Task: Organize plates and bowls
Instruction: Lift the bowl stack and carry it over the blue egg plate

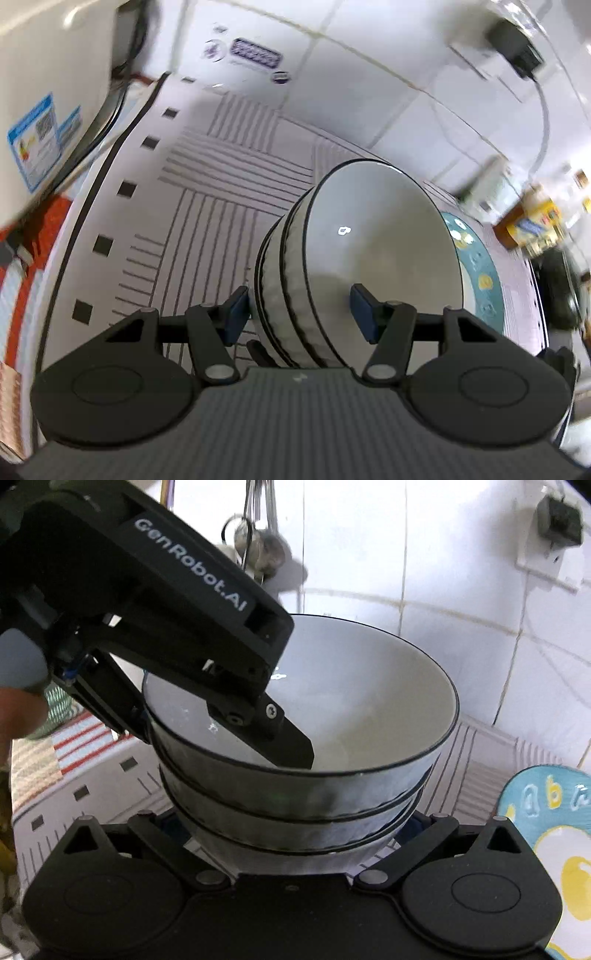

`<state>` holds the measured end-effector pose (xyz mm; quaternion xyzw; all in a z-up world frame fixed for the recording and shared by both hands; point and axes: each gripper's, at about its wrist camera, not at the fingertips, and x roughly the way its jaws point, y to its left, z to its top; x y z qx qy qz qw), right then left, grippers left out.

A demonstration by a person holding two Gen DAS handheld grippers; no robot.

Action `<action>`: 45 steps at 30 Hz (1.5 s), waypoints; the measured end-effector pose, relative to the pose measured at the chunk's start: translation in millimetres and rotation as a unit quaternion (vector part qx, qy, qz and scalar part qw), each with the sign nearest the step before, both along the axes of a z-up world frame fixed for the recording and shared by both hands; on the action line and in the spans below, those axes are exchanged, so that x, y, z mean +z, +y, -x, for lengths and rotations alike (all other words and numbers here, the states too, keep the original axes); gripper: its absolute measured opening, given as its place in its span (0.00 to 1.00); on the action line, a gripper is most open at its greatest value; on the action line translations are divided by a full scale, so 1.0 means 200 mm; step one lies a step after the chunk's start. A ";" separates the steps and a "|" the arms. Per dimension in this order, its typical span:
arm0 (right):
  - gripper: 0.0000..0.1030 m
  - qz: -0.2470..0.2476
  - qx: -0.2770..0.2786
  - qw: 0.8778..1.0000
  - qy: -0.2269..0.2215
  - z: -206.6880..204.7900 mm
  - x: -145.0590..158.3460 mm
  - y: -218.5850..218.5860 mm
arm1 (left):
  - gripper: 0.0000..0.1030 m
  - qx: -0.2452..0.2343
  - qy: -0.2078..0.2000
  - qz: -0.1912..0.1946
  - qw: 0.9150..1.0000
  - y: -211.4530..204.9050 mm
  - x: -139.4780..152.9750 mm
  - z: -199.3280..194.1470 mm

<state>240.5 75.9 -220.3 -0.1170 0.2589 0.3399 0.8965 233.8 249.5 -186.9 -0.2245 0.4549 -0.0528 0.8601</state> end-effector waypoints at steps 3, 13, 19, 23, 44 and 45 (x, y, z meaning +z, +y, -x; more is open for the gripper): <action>1.00 -0.006 -0.008 1.000 -0.015 0.03 0.04 -0.03 | 0.56 -0.018 -0.003 -0.008 1.000 -0.04 0.07 0.01; 1.00 -0.025 -0.048 0.997 -0.049 0.11 0.27 -0.27 | 0.57 -0.075 -0.035 -0.021 0.996 -0.28 0.30 0.03; 1.00 -0.017 -0.076 0.995 -0.063 0.11 0.34 -0.42 | 0.57 -0.111 -0.031 -0.014 0.993 -0.45 0.36 -0.03; 1.00 -0.010 -0.090 0.994 -0.065 0.12 0.36 -0.53 | 0.57 -0.128 -0.028 -0.006 0.991 -0.56 0.37 -0.09; 1.00 0.026 -0.120 0.992 -0.043 -0.10 0.12 -0.79 | 0.59 -0.159 -0.002 0.005 0.987 -0.84 0.09 -0.43; 1.00 0.027 -0.121 0.992 -0.039 -0.11 0.11 -0.79 | 0.59 -0.158 0.000 0.006 0.987 -0.85 0.07 -0.44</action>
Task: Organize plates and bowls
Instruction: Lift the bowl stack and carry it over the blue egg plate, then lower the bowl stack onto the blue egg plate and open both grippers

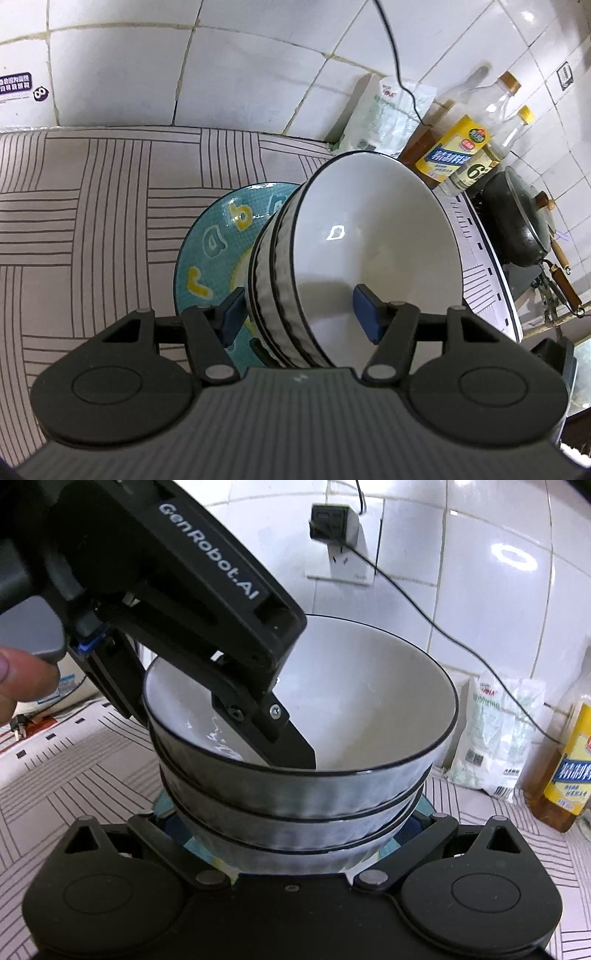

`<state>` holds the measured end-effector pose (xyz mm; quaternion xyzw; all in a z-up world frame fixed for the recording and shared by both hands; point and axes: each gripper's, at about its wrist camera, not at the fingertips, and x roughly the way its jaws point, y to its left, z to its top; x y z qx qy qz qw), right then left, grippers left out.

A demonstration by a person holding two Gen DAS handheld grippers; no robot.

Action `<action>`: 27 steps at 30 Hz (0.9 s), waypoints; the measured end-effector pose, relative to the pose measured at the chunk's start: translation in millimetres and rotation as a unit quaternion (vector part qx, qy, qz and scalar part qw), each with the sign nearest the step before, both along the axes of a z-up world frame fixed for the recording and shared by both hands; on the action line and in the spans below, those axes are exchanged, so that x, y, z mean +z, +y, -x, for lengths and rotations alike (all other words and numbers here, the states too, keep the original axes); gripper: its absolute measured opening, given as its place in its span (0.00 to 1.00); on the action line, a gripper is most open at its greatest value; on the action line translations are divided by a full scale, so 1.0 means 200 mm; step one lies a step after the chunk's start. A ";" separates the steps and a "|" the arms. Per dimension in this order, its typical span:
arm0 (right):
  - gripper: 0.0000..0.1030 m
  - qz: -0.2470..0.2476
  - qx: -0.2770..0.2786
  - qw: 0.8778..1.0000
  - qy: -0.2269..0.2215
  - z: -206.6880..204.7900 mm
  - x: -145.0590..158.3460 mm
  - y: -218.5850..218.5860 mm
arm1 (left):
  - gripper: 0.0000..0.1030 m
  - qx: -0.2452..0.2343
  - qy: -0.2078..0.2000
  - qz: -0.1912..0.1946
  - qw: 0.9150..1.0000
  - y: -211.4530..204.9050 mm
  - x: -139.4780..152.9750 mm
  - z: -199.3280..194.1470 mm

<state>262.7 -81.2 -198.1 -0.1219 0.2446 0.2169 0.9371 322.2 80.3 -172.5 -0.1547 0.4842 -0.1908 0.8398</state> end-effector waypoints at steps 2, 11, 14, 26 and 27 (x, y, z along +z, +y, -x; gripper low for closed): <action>1.00 0.000 -0.002 1.000 0.007 -0.01 -0.01 0.00 | 0.59 0.001 0.005 0.000 1.000 -0.01 -0.02 -0.02; 1.00 0.009 -0.004 1.000 0.029 -0.04 -0.05 0.02 | 0.59 0.005 0.015 -0.001 1.000 -0.01 -0.08 -0.04; 1.00 0.007 -0.008 0.999 0.036 -0.05 -0.07 0.02 | 0.59 0.008 0.014 0.001 1.000 -0.01 -0.09 -0.04; 1.00 0.016 -0.016 0.997 0.070 -0.11 -0.04 0.03 | 0.59 0.042 -0.013 -0.051 0.998 -0.06 -0.03 0.03; 1.00 0.021 -0.020 0.997 0.075 -0.10 -0.02 0.03 | 0.59 0.040 -0.019 -0.063 0.997 -0.07 -0.01 0.04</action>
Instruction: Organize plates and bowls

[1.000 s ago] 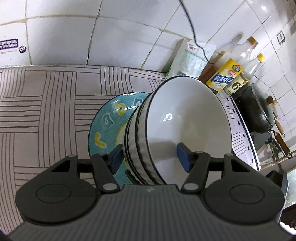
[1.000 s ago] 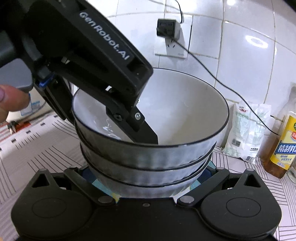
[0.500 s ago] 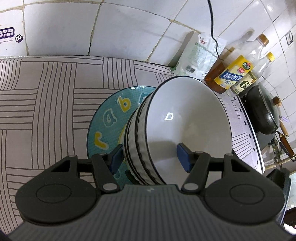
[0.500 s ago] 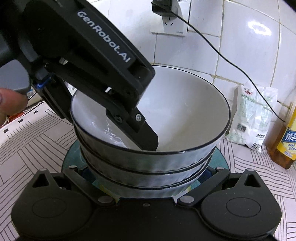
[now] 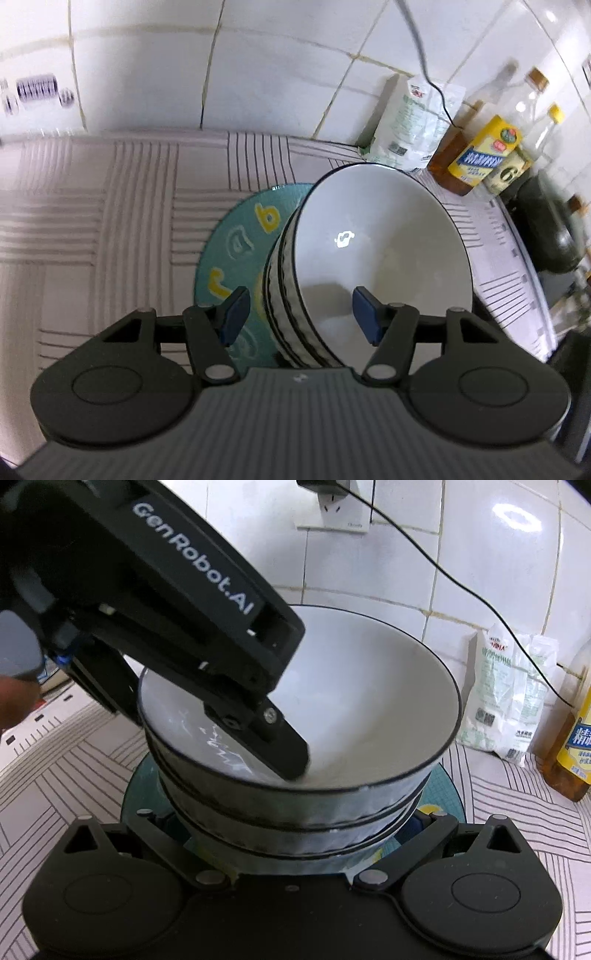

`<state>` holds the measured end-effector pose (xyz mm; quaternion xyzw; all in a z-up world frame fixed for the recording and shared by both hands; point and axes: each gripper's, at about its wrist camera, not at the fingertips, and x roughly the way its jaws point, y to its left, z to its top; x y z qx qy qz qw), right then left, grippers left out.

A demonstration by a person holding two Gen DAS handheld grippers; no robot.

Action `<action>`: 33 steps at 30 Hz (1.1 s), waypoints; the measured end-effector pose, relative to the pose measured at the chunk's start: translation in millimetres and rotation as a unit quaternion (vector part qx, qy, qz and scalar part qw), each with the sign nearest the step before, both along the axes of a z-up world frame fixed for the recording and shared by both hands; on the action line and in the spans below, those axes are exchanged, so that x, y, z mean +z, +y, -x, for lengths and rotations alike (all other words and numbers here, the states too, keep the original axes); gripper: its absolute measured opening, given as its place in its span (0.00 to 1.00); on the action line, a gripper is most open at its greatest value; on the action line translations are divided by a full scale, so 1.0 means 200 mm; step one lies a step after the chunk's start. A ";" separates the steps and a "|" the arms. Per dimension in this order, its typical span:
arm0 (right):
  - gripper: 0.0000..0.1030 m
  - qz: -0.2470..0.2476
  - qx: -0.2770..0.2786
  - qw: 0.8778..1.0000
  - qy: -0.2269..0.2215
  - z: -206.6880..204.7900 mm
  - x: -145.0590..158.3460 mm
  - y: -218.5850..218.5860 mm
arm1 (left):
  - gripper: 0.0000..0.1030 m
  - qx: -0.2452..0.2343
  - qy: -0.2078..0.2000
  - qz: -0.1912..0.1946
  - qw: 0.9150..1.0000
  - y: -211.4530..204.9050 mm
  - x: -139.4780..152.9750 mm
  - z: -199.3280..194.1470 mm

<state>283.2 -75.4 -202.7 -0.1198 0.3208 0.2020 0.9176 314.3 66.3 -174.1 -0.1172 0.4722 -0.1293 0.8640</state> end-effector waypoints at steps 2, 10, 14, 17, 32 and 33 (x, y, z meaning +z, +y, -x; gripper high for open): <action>1.00 0.003 0.001 1.000 0.001 0.04 0.03 0.00 | 0.59 0.002 -0.007 -0.011 1.000 -0.01 0.03 0.03; 1.00 -0.019 -0.002 0.999 0.026 0.14 0.16 -0.06 | 0.72 0.069 -0.015 -0.011 0.997 0.08 0.14 0.15; 1.00 -0.012 -0.065 0.998 -0.006 0.28 0.22 -0.08 | 0.75 0.101 -0.021 -0.018 0.994 0.12 0.17 0.25; 1.00 -0.014 -0.076 0.997 -0.015 0.36 0.25 -0.10 | 0.76 0.115 -0.032 -0.032 0.992 0.13 0.24 0.32; 1.00 -0.034 -0.143 0.982 0.122 0.45 0.45 -0.34 | 0.97 0.117 -0.083 -0.143 0.979 0.00 0.54 0.73; 1.00 -0.029 -0.146 0.981 0.124 0.46 0.48 -0.36 | 0.97 0.123 -0.082 -0.141 0.979 0.00 0.56 0.76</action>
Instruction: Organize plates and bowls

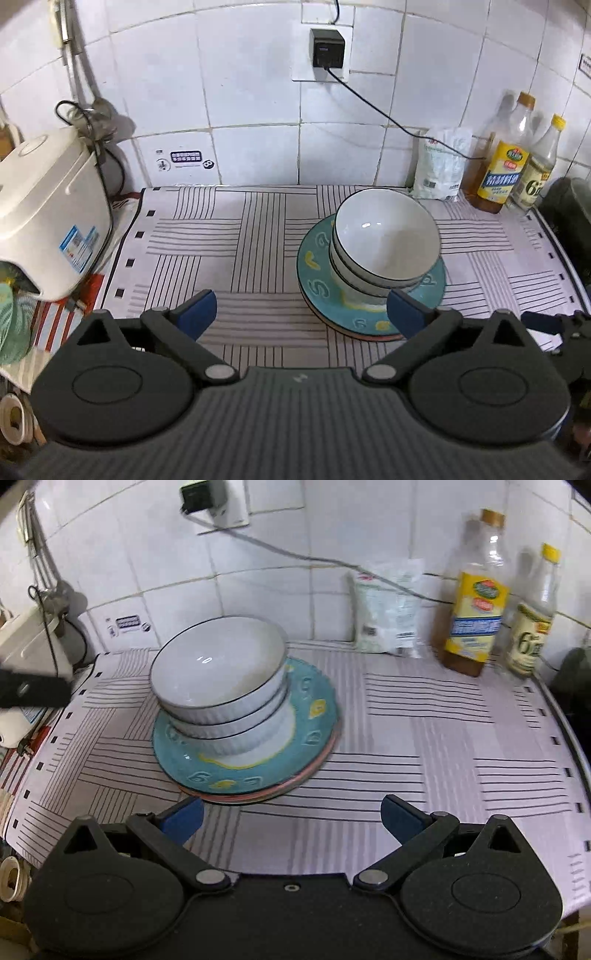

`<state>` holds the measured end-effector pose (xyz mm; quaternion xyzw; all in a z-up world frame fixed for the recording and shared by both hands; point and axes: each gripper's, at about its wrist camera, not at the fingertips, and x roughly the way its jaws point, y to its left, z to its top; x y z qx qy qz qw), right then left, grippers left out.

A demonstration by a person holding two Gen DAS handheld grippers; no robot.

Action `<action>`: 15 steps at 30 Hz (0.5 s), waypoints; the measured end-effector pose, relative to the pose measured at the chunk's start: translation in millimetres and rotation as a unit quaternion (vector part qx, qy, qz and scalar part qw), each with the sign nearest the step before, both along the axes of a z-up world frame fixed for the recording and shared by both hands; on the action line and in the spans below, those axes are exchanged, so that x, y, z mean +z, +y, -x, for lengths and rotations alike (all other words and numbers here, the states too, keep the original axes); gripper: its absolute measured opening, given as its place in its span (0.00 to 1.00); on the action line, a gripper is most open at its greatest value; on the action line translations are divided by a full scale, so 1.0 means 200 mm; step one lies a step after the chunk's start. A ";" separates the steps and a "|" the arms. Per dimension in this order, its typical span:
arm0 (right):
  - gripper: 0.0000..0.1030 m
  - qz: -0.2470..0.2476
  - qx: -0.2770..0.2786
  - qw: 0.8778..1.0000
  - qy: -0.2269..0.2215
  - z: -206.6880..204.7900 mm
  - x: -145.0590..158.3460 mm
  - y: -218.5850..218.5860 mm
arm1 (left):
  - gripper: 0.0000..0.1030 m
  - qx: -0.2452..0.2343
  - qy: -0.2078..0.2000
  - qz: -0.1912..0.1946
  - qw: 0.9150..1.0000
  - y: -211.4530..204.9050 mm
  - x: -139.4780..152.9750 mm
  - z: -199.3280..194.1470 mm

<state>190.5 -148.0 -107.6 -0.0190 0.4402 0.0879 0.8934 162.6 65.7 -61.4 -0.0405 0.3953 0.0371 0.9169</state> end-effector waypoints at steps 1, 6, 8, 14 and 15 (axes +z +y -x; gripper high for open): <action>1.00 0.005 -0.003 1.000 0.001 0.01 0.03 -0.02 | 0.98 0.007 0.002 0.001 1.000 0.00 0.02 0.02; 1.00 0.032 -0.005 0.999 0.000 0.07 0.17 -0.10 | 0.97 0.022 0.016 0.007 1.000 -0.02 0.10 0.14; 1.00 0.038 -0.006 0.999 -0.002 0.11 0.24 -0.12 | 0.97 0.023 0.024 0.014 0.999 -0.03 0.14 0.19; 1.00 0.056 -0.008 0.998 -0.020 0.22 0.39 -0.16 | 0.97 0.021 0.025 0.011 0.999 -0.06 0.22 0.30; 1.00 0.053 -0.012 0.998 -0.022 0.24 0.41 -0.17 | 0.97 0.021 0.022 0.009 0.999 -0.07 0.23 0.32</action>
